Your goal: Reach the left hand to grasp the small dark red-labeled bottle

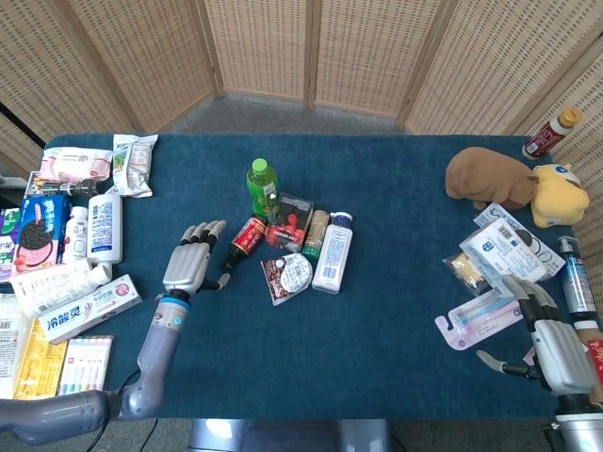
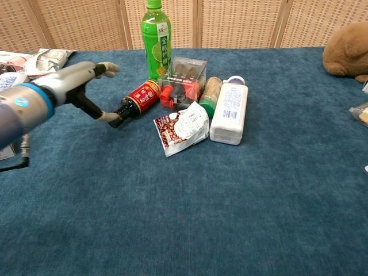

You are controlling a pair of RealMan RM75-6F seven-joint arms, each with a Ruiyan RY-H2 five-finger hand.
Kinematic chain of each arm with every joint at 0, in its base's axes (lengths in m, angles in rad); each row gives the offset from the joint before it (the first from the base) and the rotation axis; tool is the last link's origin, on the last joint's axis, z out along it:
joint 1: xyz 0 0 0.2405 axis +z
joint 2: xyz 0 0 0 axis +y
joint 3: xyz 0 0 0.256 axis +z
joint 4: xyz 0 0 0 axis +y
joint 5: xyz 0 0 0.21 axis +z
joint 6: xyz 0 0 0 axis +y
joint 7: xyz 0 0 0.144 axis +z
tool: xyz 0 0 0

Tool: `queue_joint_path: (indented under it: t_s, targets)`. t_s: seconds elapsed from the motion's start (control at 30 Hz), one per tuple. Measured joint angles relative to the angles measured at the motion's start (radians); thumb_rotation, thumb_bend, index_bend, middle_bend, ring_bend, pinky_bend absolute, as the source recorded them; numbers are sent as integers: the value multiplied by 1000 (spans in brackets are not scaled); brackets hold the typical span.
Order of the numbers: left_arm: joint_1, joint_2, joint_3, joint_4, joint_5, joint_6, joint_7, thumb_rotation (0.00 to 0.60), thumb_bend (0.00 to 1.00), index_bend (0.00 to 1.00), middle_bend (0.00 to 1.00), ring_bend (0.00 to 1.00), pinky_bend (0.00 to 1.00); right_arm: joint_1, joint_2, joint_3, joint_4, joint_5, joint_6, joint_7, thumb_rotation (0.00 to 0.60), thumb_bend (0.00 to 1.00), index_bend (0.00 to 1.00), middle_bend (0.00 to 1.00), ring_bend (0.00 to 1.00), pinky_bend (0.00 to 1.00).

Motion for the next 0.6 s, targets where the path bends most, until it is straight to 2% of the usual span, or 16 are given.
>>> queue_joint_path:
  t_s: [0.23,0.43,0.6]
  targets:
    - [-62,-90,-21,166,-23,-5,2,600,326,0,0,0,0,-26,17,-15,2,-20,28,51,551,76,0,0,0,0]
    - [-91,-128,-46,292,-30,-7,-27,600,326,0,0,0,0,-46,34,-32,-1,-44,48,95,550,76,0,0,0,0]
    - [-80,-98,-65,278,-35,-1,-65,600,326,0,0,0,0,-55,43,-37,-3,-48,56,101,540,76,0,0,0,0]
